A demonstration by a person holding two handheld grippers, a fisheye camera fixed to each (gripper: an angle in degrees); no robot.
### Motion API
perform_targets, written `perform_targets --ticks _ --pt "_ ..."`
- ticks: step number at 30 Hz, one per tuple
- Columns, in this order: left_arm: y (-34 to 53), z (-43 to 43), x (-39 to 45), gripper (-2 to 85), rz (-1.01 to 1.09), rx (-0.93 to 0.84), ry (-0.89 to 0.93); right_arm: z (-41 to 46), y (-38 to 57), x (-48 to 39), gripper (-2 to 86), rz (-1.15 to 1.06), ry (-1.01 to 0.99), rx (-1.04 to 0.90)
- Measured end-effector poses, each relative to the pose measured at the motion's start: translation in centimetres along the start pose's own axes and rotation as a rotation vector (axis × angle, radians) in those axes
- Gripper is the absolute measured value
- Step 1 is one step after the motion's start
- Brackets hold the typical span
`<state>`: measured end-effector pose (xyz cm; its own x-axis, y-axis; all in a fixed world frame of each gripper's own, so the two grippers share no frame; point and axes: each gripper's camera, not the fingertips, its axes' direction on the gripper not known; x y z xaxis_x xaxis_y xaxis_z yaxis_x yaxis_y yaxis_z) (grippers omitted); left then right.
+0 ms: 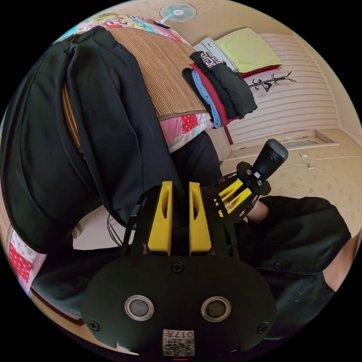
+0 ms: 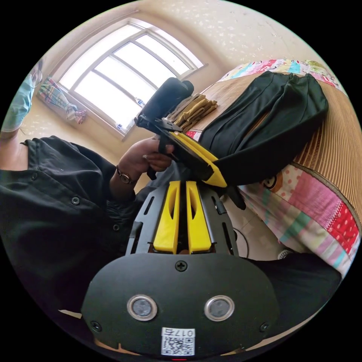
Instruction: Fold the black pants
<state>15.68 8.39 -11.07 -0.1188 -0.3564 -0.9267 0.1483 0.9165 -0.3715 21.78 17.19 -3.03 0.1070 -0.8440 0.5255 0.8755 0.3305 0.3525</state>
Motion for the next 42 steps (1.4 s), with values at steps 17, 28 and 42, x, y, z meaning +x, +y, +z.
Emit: perform_targets --ticks 17,28,42 --pt "4.7 -6.1 -6.7 4.4 0.049 0.118 0.316 -12.2 -10.6 25.3 8.6 0.589 0.036 0.471" --pt "6.2 -9.3 -8.0 4.5 0.08 0.092 0.369 -11.1 -21.3 39.9 9.9 0.806 0.258 0.441" --pt "10.5 -14.7 -9.2 4.5 0.06 0.236 0.439 -9.1 -35.1 35.6 3.0 0.494 0.426 0.444"
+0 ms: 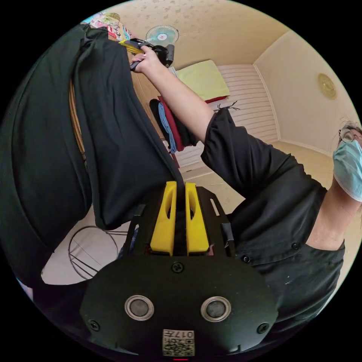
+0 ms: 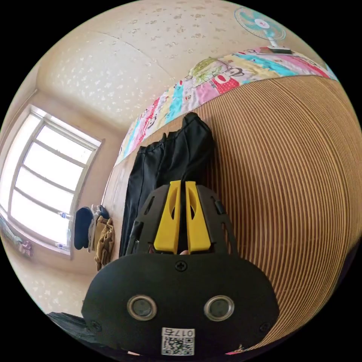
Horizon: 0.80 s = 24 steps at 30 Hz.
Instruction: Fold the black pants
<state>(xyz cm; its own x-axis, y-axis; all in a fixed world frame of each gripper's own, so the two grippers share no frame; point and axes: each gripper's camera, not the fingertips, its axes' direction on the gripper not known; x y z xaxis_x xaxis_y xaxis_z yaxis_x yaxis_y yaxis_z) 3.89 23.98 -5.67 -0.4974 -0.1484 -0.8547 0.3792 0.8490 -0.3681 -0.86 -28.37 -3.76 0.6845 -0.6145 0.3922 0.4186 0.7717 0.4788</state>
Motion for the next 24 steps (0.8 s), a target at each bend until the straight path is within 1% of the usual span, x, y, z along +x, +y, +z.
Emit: perform_targets --ticks 4,5,7,9,10,12,14,16,18,19,22,24 --pt "3.9 -2.8 1.1 4.2 -0.063 0.108 -0.005 0.4 0.0 -10.4 2.5 -0.182 -0.003 0.099" --pt "5.1 -4.1 2.0 4.1 -0.069 0.151 -0.05 1.1 0.1 -13.2 2.4 -0.245 -0.023 0.112" --pt "6.9 -6.1 3.4 4.0 -0.091 0.221 -0.132 2.8 0.3 -17.1 2.4 -0.301 -0.018 0.106" --pt "8.6 -8.0 4.4 3.9 -0.133 0.283 -0.196 5.4 0.5 -20.1 2.6 -0.316 -0.018 0.081" --pt "9.6 -9.2 5.0 3.9 -0.156 0.31 -0.25 7.6 0.8 -21.7 2.7 -0.324 -0.04 0.049" --pt "10.6 -10.6 5.9 3.8 -0.189 0.308 -0.402 11.2 1.3 -23.6 3.0 -0.345 -0.092 -0.023" --pt "11.2 -11.5 6.5 3.8 -0.248 0.231 -0.599 16.0 2.2 -25.2 3.6 -0.348 -0.124 -0.135" --pt "11.8 -12.1 6.3 4.0 -0.298 0.202 -0.669 19.2 3.2 -25.9 4.3 -0.353 -0.104 -0.229" --pt "12.7 -13.0 5.9 4.1 -0.332 0.239 -0.666 21.1 4.5 -26.2 5.4 -0.367 -0.079 -0.294" --pt "13.5 -13.8 5.8 4.3 -0.35 0.296 -0.649 21.3 5.3 -26.1 5.9 -0.369 -0.089 -0.306" --pt "15.0 -15.8 5.4 4.8 -0.39 0.402 -0.622 19.3 7.5 -25.7 5.5 -0.402 -0.206 -0.306" --pt "15.2 -16.6 5.2 4.9 -0.374 0.421 -0.598 17.1 9.3 -25.4 6.3 -0.447 -0.214 -0.313"
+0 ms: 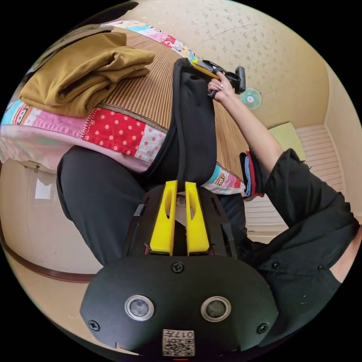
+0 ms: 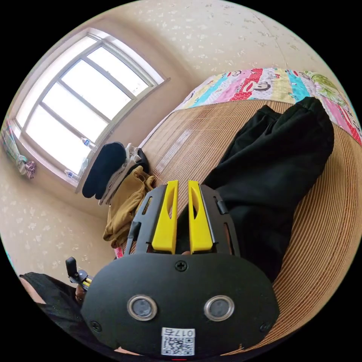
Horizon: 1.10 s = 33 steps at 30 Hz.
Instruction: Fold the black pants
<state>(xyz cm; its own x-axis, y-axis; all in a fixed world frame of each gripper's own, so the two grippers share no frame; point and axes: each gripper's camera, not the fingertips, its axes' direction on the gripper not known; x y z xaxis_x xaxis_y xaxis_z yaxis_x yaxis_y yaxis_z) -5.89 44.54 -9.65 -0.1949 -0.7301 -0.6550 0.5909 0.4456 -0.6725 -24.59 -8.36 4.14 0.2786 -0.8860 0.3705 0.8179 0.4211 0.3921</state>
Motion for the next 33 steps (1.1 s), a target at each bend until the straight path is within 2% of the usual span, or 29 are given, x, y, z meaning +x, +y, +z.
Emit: perform_targets --ticks 6,9,14,17,23,28,33 --pt "-3.0 -0.1 0.5 5.5 0.081 0.005 -0.037 -6.3 12.7 -2.4 8.0 -0.046 0.1 -0.018" --pt "-5.0 0.4 1.2 7.2 0.118 0.029 -0.089 -7.3 20.5 -2.9 8.1 -0.014 0.057 -0.077" --pt "-7.7 1.8 2.5 8.2 0.157 0.03 -0.198 -8.2 30.9 -6.5 7.7 0.04 0.059 -0.009" --pt "-8.0 2.6 2.7 8.1 0.143 0.008 -0.246 -6.9 33.4 -8.4 7.4 0.061 0.085 -0.028" --pt "-7.5 1.7 3.0 4.7 0.176 -0.012 -0.233 -6.1 36.0 -10.3 4.0 0.095 0.142 0.007" --pt "-7.2 0.2 3.4 3.9 0.263 -0.028 -0.223 -8.1 37.1 -11.8 1.9 0.003 0.107 0.051" --pt "-7.2 0.3 1.0 3.9 0.142 -0.077 -0.135 -7.1 37.8 -10.1 2.1 0.049 0.116 -0.056"
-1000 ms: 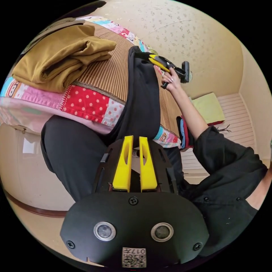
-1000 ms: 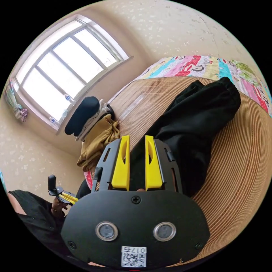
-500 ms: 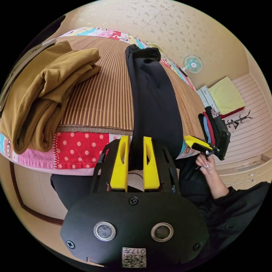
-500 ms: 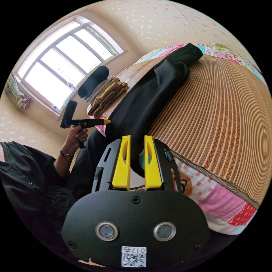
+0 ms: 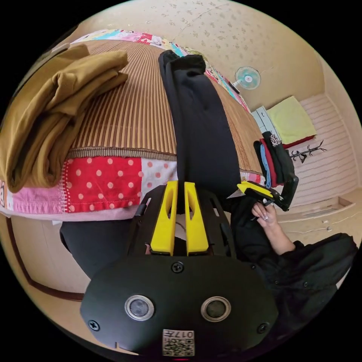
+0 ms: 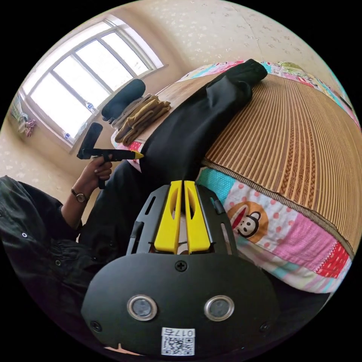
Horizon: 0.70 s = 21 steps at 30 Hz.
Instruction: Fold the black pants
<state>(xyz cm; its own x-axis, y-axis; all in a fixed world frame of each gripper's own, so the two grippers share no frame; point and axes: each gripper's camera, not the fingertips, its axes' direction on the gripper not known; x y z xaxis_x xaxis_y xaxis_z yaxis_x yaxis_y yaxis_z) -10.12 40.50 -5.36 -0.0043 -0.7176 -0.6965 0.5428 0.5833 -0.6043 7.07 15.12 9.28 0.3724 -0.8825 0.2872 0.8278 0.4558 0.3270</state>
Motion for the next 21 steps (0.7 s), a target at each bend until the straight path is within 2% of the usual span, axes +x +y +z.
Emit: perform_targets --ticks 6,9,13,15,17,19,21 --pt "0.4 -2.2 -0.3 5.5 0.01 0.076 0.029 -2.1 -0.2 1.4 5.7 0.042 0.013 0.052" --pt "-0.4 -2.8 -0.6 8.6 0.019 0.094 0.066 -2.2 -1.0 3.3 8.2 0.084 -0.074 0.054" --pt "-1.8 -2.9 -0.2 9.8 0.049 0.079 -0.01 -0.9 -2.2 4.4 9.6 0.124 -0.146 0.072" --pt "-2.1 -2.4 -0.3 8.8 0.027 0.056 -0.016 -0.2 -2.7 4.7 9.1 0.163 -0.139 0.059" --pt "-2.1 -1.3 -1.3 5.3 -0.065 0.006 0.059 0.1 -3.0 5.0 7.0 0.182 -0.109 0.055" --pt "-1.5 -1.4 -1.8 4.2 -0.109 0.029 0.099 -0.2 -2.9 5.1 5.1 0.17 -0.125 0.055" --pt "-1.1 -1.5 -1.6 4.0 -0.092 0.021 0.104 -1.0 -2.5 5.4 4.1 0.178 -0.143 0.064"
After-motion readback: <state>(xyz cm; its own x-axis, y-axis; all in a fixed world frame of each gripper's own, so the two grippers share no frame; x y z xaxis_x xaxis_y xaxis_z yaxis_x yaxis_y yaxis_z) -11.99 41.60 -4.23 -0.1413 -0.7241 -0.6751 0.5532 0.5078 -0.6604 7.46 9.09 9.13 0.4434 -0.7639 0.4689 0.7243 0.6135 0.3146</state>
